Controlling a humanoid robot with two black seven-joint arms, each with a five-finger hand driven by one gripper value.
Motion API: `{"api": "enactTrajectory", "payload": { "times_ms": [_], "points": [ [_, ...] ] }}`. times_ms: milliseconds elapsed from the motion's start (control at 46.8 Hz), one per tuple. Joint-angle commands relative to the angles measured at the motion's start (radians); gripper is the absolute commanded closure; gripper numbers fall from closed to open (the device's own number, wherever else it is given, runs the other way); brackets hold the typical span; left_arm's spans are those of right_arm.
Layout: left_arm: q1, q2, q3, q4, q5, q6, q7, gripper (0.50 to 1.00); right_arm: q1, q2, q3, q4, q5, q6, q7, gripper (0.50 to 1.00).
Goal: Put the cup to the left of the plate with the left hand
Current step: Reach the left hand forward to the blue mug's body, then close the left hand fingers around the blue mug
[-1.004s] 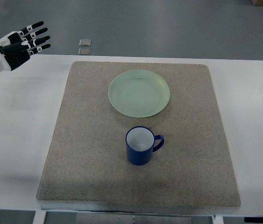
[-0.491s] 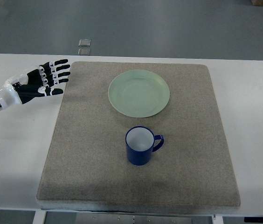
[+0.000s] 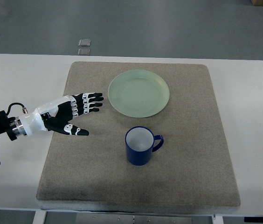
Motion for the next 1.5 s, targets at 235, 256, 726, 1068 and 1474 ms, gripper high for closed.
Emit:
{"api": "enactTrajectory", "payload": {
  "times_ms": [235,256,726,1068,1474],
  "points": [
    [0.007,-0.069,0.028,-0.003,0.083,0.0,-0.003,0.501,0.0,0.0,0.0,0.0,0.0,0.0,0.0,0.568],
    [0.007,-0.074,0.031,-0.003,0.085,0.0,-0.003,0.501,0.0,0.0,0.0,0.0,0.0,0.0,0.0,0.568],
    [-0.007,-0.13,0.071,0.009,0.092,0.0,0.005,0.501,0.0,0.0,0.0,0.0,0.0,0.0,0.0,0.568],
    [-0.059,-0.207,0.092,0.063,0.145,0.0,0.008,0.501,0.001,0.0,0.0,0.0,0.0,0.0,0.0,0.568],
    [-0.093,-0.252,0.141,0.101,0.145,0.0,0.011,0.501,0.0,0.0,0.0,0.0,0.0,0.0,0.0,0.568]
  ]
}}
